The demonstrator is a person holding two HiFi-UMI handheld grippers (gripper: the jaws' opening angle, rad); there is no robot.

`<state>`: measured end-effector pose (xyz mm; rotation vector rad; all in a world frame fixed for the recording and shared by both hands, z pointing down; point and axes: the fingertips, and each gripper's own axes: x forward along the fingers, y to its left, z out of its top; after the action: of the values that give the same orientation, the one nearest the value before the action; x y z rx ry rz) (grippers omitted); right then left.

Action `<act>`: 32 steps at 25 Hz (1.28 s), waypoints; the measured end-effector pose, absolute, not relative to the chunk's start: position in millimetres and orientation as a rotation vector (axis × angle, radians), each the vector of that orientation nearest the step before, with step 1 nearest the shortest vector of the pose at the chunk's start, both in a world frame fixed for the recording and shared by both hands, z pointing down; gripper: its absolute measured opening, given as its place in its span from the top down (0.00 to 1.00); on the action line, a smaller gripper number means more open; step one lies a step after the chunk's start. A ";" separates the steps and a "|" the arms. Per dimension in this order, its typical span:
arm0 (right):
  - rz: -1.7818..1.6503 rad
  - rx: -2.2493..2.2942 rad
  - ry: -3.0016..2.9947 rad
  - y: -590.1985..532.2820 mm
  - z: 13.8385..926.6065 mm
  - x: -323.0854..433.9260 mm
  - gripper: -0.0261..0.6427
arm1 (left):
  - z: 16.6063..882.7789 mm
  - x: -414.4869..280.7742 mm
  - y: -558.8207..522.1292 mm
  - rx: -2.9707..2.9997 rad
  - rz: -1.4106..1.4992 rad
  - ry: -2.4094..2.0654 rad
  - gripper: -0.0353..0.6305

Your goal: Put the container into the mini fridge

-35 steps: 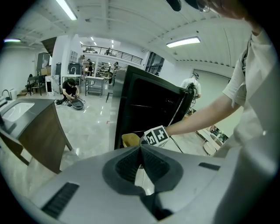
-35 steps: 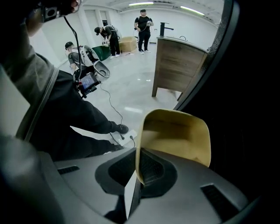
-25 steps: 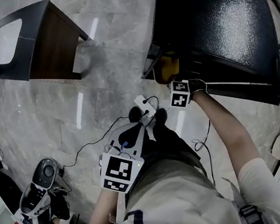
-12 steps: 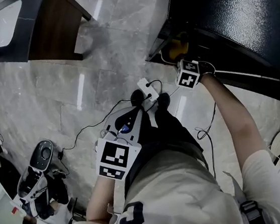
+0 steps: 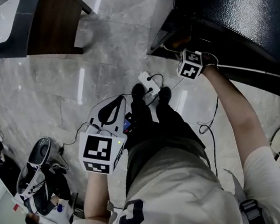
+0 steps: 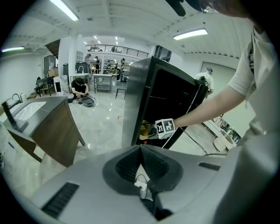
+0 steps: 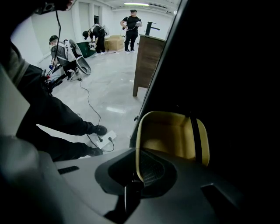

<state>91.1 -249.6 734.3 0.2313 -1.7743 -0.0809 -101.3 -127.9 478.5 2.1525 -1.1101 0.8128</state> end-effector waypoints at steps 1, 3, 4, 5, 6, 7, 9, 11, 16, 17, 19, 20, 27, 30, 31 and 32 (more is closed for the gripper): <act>-0.083 0.237 -1.773 -249.5 733.9 91.0 0.91 | 479.4 -102.2 -126.4 2.150 0.813 -1.111 0.86; -0.091 0.252 -1.766 -250.7 733.4 92.0 0.91 | 481.7 -103.4 -123.4 2.144 0.814 -1.109 0.86; -0.095 0.259 -1.761 -251.8 734.4 93.4 0.91 | 482.8 -104.1 -122.2 2.141 0.816 -1.107 0.86; -0.097 0.264 -1.754 -253.0 735.6 94.9 0.91 | 483.9 -104.9 -121.2 2.138 0.817 -1.106 0.86; -0.100 0.270 -1.748 -254.6 736.4 96.2 0.91 | 485.1 -105.8 -120.5 2.134 0.817 -1.105 0.86; -0.105 0.279 -1.742 -256.9 736.4 96.9 0.91 | 486.3 -106.9 -119.9 2.131 0.816 -1.102 0.86; -0.116 0.301 -1.733 -261.6 736.5 97.1 0.91 | 489.1 -109.0 -118.8 2.126 0.815 -1.096 0.86; -0.120 0.326 -1.730 -265.7 737.6 96.0 0.91 | 491.7 -111.6 -118.2 2.123 0.814 -1.091 0.86; -0.126 0.409 -1.728 -276.8 737.1 93.3 0.91 | 495.9 -116.6 -114.9 2.116 0.818 -1.076 0.86; -0.131 0.427 -1.726 -278.5 737.1 94.0 0.91 | 495.8 -116.6 -114.7 2.117 0.818 -1.072 0.86; -0.149 0.459 -1.716 -282.9 736.7 95.4 0.91 | 495.2 -116.5 -116.8 2.123 0.814 -1.065 0.86; -0.158 0.474 -1.709 -285.2 736.3 95.9 0.91 | 495.3 -116.5 -117.9 2.126 0.813 -1.061 0.86; -0.191 0.543 -1.697 -297.1 737.7 99.5 0.91 | 502.1 -115.3 -121.6 2.127 0.840 -1.029 0.86; -0.193 0.559 -1.686 -300.3 737.5 104.4 0.91 | 502.4 -116.4 -122.8 2.124 0.841 -1.025 0.86; -0.197 0.564 -1.686 -301.1 736.6 104.1 0.91 | 502.1 -117.4 -123.0 2.124 0.842 -1.026 0.86; -0.205 0.564 -1.685 -301.7 735.5 103.3 0.91 | 501.9 -118.3 -123.3 2.124 0.842 -1.025 0.86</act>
<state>103.3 -301.7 735.5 0.5636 -1.6854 -0.2049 -118.3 -123.3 501.9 2.1237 -1.0252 0.8423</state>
